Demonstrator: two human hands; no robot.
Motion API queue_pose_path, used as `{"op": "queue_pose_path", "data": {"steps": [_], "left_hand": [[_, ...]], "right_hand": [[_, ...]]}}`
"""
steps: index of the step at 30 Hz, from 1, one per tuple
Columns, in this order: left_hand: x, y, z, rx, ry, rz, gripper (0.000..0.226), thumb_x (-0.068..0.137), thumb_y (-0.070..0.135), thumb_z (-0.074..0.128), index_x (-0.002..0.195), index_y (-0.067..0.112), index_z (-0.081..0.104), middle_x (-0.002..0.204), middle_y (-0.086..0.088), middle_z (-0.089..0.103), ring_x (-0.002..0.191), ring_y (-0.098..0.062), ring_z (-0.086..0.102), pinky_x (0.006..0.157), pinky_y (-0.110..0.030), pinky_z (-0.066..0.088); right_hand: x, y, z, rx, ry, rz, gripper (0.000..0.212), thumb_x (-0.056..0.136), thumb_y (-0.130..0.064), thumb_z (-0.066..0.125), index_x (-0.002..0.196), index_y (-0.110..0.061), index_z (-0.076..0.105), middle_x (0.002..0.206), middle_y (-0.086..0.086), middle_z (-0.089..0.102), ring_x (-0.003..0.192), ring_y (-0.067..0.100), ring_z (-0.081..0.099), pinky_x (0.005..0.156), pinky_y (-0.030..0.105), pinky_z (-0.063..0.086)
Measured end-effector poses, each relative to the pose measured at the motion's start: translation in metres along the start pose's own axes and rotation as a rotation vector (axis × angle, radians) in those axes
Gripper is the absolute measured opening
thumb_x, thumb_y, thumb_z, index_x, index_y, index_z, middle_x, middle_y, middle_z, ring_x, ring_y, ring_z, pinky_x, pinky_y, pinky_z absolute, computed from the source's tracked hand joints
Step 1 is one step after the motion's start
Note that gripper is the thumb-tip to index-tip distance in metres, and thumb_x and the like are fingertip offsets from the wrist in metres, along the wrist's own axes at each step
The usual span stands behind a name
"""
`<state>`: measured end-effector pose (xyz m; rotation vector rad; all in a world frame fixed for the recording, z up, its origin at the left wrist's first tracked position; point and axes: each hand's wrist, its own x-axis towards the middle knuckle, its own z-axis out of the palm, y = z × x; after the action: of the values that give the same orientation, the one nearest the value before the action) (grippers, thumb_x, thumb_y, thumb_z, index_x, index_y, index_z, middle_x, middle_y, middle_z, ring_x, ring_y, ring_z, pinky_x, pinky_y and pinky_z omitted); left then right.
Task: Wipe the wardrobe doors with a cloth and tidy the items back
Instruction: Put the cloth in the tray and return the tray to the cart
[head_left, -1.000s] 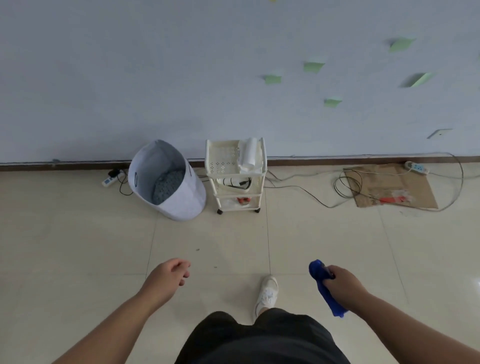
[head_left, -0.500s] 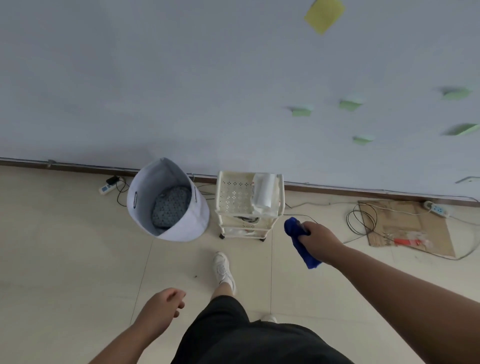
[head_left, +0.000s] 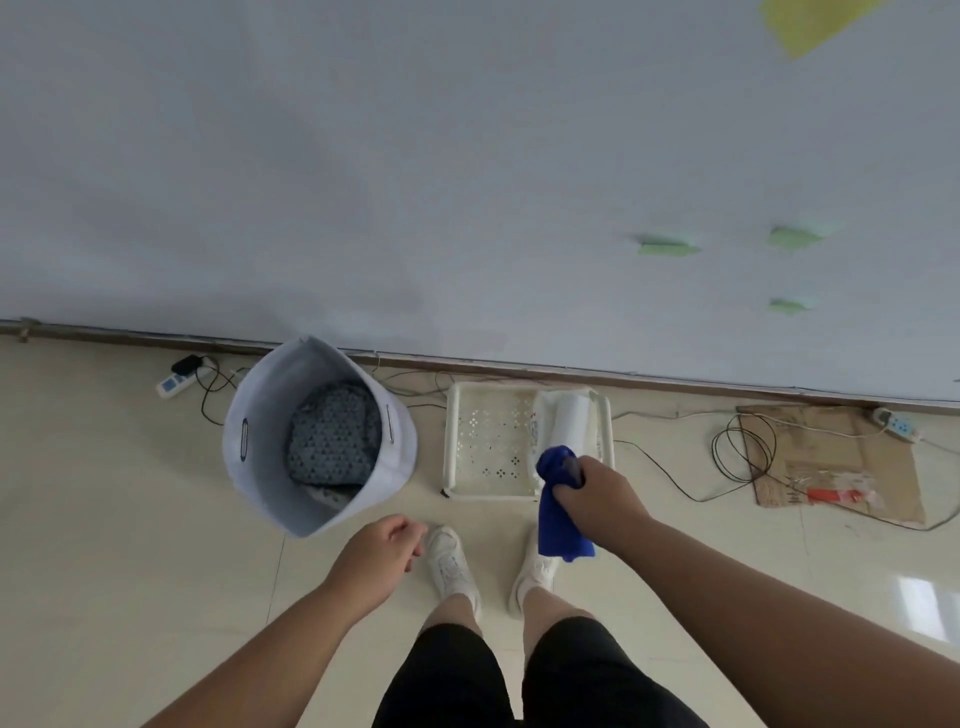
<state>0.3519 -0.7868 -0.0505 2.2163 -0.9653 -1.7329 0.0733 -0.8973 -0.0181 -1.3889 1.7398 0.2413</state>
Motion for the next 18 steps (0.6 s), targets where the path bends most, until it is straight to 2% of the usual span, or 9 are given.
{"op": "queue_pose_path", "data": {"steps": [4,7,11,15,18], "left_hand": [[0.028,-0.014,0.015,-0.073,0.013,-0.050,0.025,0.100,0.040,0.057,0.087,0.025,0.074,0.086,0.009,0.076,0.079,-0.015,0.073,0.071,-0.035,0.054],[0.037,-0.044,0.028,-0.108,0.025,-0.145,0.020,0.101,0.039,0.056,0.094,0.032,0.074,0.087,0.015,0.076,0.076,-0.008,0.072,0.070,-0.030,0.055],[0.040,-0.083,0.042,-0.123,0.022,-0.262,0.019,0.102,0.036,0.055,0.099,0.032,0.074,0.087,0.015,0.077,0.078,-0.009,0.073,0.072,-0.029,0.054],[0.043,-0.101,0.049,-0.106,0.033,-0.333,0.020,0.103,0.034,0.053,0.100,0.033,0.073,0.087,0.013,0.077,0.081,-0.011,0.073,0.075,-0.030,0.055],[0.051,-0.099,0.050,-0.078,0.034,-0.329,0.020,0.103,0.035,0.053,0.100,0.034,0.073,0.087,0.017,0.077,0.080,-0.010,0.073,0.075,-0.029,0.055]], "right_hand": [[0.068,-0.023,0.037,0.038,0.016,-0.014,0.008,0.094,-0.030,0.054,0.099,-0.024,0.052,0.081,-0.003,0.061,0.069,0.013,0.057,0.054,0.026,0.039],[0.115,-0.036,0.069,0.097,0.069,-0.020,0.010,0.096,-0.031,0.054,0.099,-0.024,0.048,0.079,-0.006,0.057,0.066,0.009,0.054,0.049,0.024,0.035],[0.165,-0.047,0.109,0.125,0.124,-0.038,0.016,0.097,-0.036,0.058,0.099,-0.024,0.047,0.080,-0.010,0.053,0.066,0.007,0.051,0.049,0.024,0.034],[0.190,-0.039,0.135,0.077,0.011,0.008,0.020,0.095,-0.038,0.062,0.099,-0.023,0.049,0.080,-0.007,0.053,0.066,0.009,0.050,0.050,0.026,0.034],[0.192,-0.031,0.138,0.109,-0.004,-0.005,0.020,0.094,-0.038,0.065,0.097,-0.023,0.051,0.080,-0.009,0.054,0.066,0.007,0.051,0.050,0.025,0.034]]}}
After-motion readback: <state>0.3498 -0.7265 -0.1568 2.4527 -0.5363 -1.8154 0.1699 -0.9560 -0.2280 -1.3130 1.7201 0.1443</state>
